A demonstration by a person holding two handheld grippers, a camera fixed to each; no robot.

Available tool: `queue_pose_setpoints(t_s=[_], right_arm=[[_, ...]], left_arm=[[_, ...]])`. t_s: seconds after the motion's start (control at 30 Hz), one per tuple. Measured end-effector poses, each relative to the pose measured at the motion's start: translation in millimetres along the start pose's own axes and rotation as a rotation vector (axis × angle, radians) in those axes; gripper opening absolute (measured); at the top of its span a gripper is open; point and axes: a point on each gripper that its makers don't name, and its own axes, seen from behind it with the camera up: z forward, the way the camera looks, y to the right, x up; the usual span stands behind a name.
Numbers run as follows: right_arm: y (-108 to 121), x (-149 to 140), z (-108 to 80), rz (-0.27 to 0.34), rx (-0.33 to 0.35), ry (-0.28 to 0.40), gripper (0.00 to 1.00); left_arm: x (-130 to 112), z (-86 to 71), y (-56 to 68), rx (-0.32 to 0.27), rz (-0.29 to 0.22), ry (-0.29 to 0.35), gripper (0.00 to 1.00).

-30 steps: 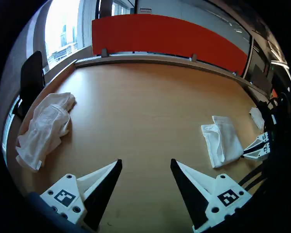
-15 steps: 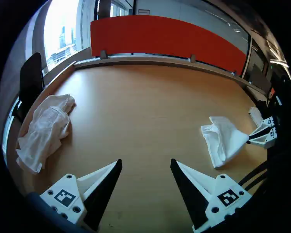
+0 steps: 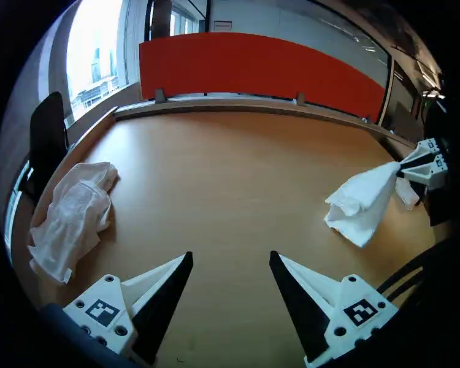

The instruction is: Fold towel

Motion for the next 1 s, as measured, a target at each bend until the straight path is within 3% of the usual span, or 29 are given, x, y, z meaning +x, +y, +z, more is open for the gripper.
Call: queue_pose_setpoints(t_s=[0.27, 0.47, 1.0], right_arm=[[21, 33, -23.3, -0.040, -0.046, 0.045, 0.04], [35, 29, -34.4, -0.048, -0.071, 0.036, 0.04], [76, 2, -56.3, 0.005, -0.125, 0.019, 0.04]], left_arm=[[7, -3.6, 4.1, -0.007, 0.004, 0.014, 0.92], [11, -4.9, 7.8, -0.012, 0.007, 0.022, 0.92], [10, -4.7, 14.0, -0.017, 0.022, 0.017, 0.92]])
